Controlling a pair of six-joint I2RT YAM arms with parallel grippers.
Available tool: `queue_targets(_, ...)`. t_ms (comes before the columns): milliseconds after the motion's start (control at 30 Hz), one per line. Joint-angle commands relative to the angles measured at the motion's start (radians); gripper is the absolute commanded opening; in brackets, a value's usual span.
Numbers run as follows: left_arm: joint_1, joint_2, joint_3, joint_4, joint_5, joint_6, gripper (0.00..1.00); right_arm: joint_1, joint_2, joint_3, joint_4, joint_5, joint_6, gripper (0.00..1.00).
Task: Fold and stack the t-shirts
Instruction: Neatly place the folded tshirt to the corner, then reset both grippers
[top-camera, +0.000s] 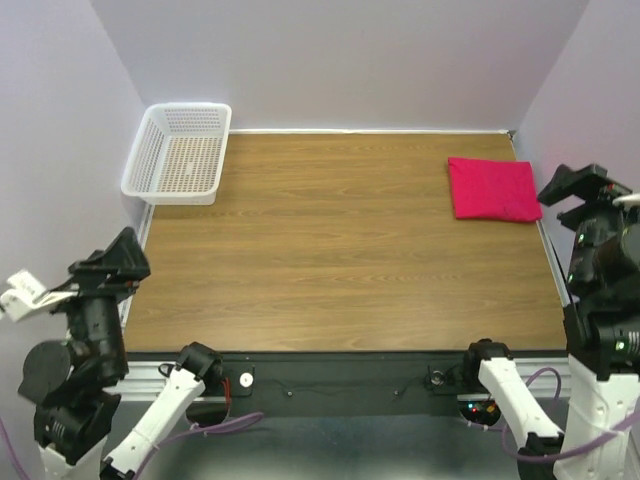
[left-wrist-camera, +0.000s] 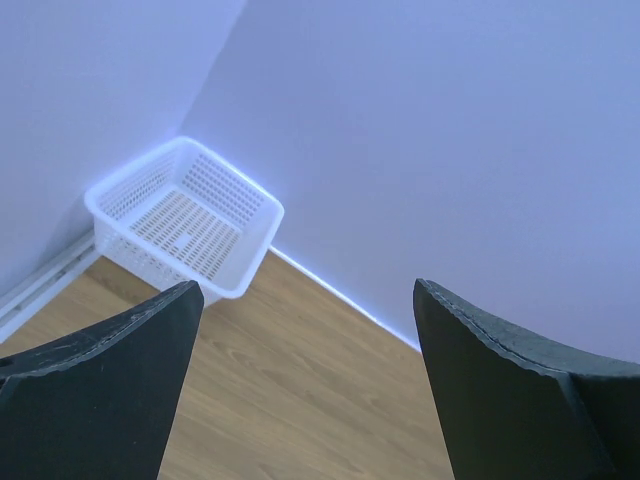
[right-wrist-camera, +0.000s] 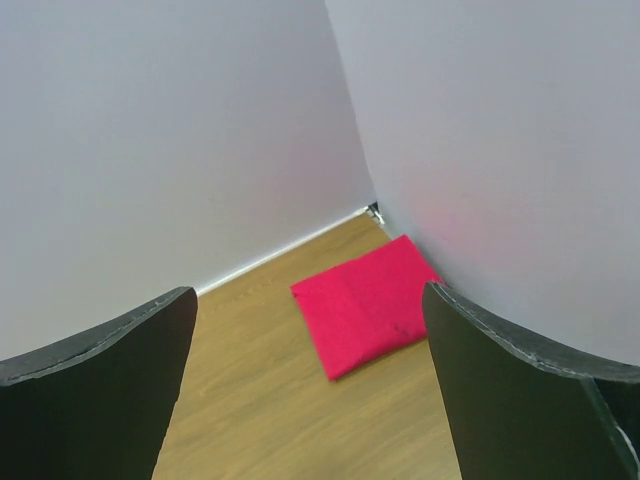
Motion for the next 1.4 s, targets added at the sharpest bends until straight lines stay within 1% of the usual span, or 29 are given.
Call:
queue_targets(0, 0.007, -0.101, -0.057, -0.013, -0.09, 0.013, 0.99, 0.028, -0.16, -0.101, 0.036, -0.005, -0.066, 1.0)
queue_targets(33, 0.007, -0.138, -0.068, 0.003, -0.069, 0.053, 0.99, 0.027, -0.233, -0.148, 0.05, -0.056, -0.078, 1.0)
queue_targets(167, 0.007, -0.213, -0.095, 0.031, -0.035, 0.102, 0.99, 0.028, -0.339, -0.213, 0.046, -0.149, -0.129, 1.0)
queue_targets(200, 0.007, -0.226, -0.105, 0.04, -0.026, 0.115, 0.99, 0.027, -0.378, -0.239, 0.047, -0.156, -0.12, 1.0)
queue_targets(267, 0.007, -0.253, -0.132, 0.062, 0.003, 0.13, 0.99, 0.028, -0.395, -0.253, 0.047, -0.151, -0.109, 1.0)
queue_targets(433, 0.005, -0.281, -0.18, 0.106, 0.011, 0.142, 0.99, 0.027, -0.386, -0.279, 0.059, -0.167, -0.116, 1.0)
queue_targets(467, 0.007, -0.308, -0.189, 0.117, 0.014, 0.151, 0.99, 0.028, -0.387, -0.284, 0.062, -0.176, -0.119, 1.0)
queue_targets(533, 0.007, -0.307, -0.195, 0.138, 0.012, 0.174, 0.99, 0.048, -0.39, -0.299, 0.073, -0.179, -0.116, 1.0)
queue_targets(800, 0.005, -0.301, -0.232, 0.198, -0.015, 0.173, 0.99, 0.051, -0.393, -0.323, 0.095, -0.194, -0.115, 1.0)
queue_targets(1367, 0.007, -0.307, -0.263, 0.211, -0.015, 0.159, 0.99, 0.05, -0.393, -0.346, 0.118, -0.216, -0.103, 1.0)
